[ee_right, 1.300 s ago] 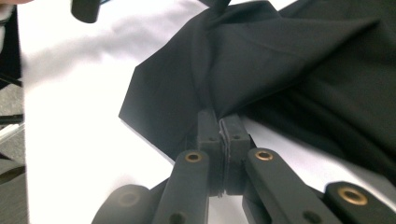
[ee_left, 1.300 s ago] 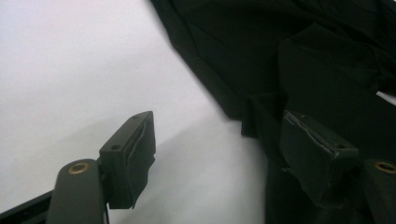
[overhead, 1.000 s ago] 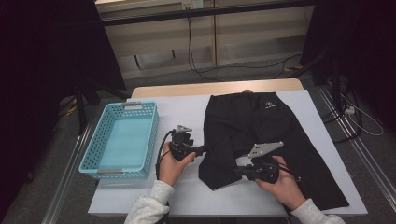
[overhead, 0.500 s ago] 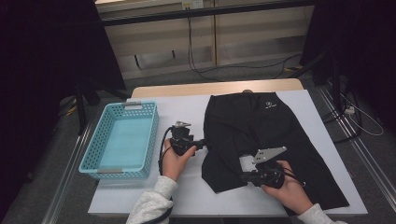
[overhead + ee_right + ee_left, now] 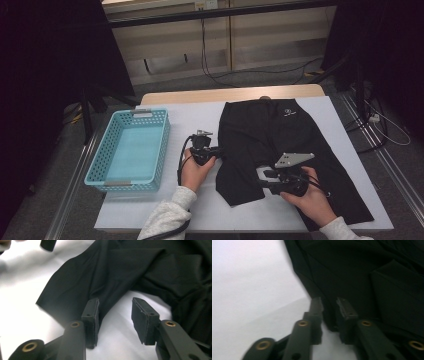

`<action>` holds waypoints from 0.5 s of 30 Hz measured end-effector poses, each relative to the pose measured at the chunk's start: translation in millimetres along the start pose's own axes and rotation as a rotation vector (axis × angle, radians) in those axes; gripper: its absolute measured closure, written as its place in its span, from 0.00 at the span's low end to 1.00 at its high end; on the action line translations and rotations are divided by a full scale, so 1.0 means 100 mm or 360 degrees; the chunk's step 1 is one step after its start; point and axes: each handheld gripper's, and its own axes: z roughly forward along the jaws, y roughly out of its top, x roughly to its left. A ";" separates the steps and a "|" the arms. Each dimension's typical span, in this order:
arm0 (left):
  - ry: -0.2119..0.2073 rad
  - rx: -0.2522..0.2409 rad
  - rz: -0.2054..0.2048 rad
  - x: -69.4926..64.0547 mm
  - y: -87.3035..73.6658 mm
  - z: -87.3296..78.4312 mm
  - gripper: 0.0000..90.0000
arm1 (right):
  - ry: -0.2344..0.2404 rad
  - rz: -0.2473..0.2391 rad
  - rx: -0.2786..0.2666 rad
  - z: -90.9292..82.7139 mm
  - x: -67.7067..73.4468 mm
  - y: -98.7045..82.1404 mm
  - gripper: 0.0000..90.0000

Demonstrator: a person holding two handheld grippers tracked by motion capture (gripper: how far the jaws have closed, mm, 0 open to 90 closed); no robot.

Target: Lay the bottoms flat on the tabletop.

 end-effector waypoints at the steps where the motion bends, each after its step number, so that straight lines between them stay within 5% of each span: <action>1: -0.0010 0.0005 -0.0005 0.00 0.01 0.01 0.90 | -0.0013 0.0003 -0.0003 0.00 -0.01 0.00 0.63; 7: 0.0009 0.0008 0.0014 0.06 0.09 0.01 1.00 | -0.0039 0.0032 -0.0036 0.00 -0.06 0.03 0.62; 15: -0.0003 -0.0078 -0.0062 0.34 0.30 -0.03 1.00 | -0.0033 0.0059 -0.0045 0.03 -0.08 0.03 0.60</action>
